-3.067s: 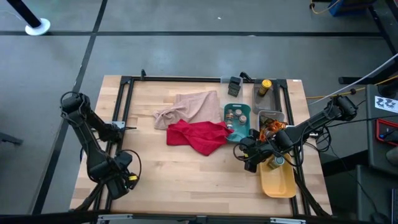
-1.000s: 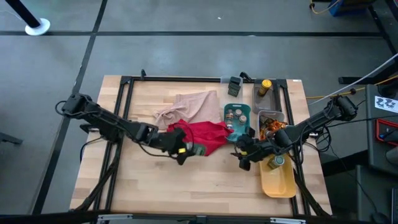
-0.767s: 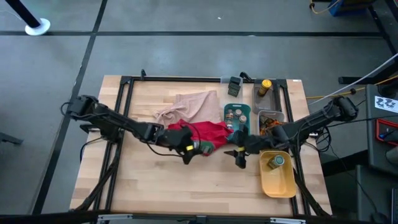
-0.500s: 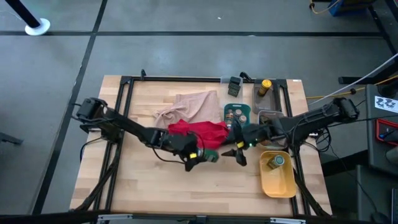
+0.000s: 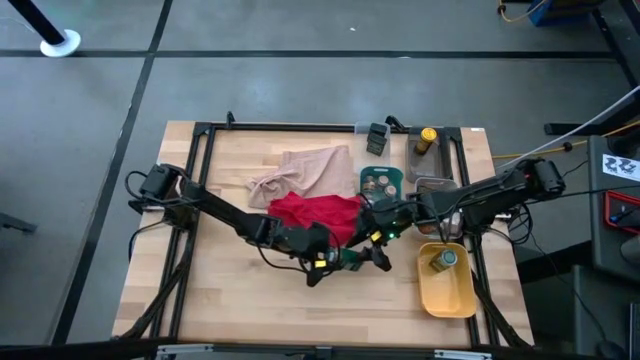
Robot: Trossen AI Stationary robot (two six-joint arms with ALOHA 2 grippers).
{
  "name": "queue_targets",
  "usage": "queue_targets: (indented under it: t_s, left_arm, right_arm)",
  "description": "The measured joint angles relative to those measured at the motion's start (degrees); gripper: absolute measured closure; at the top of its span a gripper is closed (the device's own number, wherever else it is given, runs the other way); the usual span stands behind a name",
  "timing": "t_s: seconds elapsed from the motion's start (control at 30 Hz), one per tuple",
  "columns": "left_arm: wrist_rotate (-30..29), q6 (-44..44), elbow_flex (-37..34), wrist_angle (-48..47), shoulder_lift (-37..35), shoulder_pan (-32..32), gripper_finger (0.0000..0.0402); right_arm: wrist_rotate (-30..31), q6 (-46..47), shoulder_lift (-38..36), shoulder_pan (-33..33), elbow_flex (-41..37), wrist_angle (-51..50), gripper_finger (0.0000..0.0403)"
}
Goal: Sort spices by type
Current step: Put the dark green seasoning bottle into the light yellow bin
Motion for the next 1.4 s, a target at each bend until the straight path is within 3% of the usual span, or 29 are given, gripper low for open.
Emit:
queue_targets:
  t_s: [0.43, 0.9, 1.4]
  left_arm:
    - [-0.54, 0.69, 0.43, -0.24, -0.36, 0.13, 0.0216]
    - [-0.07, 0.79, 0.36, 4.81, -0.36, 1.7, 0.0218]
    - [-2.54, 3.47, 0.34, 10.24, -0.43, 1.88, 0.0219]
  right_arm:
    - [0.88, 0.01, 2.29, 0.81, 0.0, -7.56, 0.0178]
    - [9.53, 0.58, 2.23, 7.59, 0.04, -7.56, 0.0177]
    - [12.05, 1.14, 2.21, 8.09, -0.04, -5.3, 0.0177]
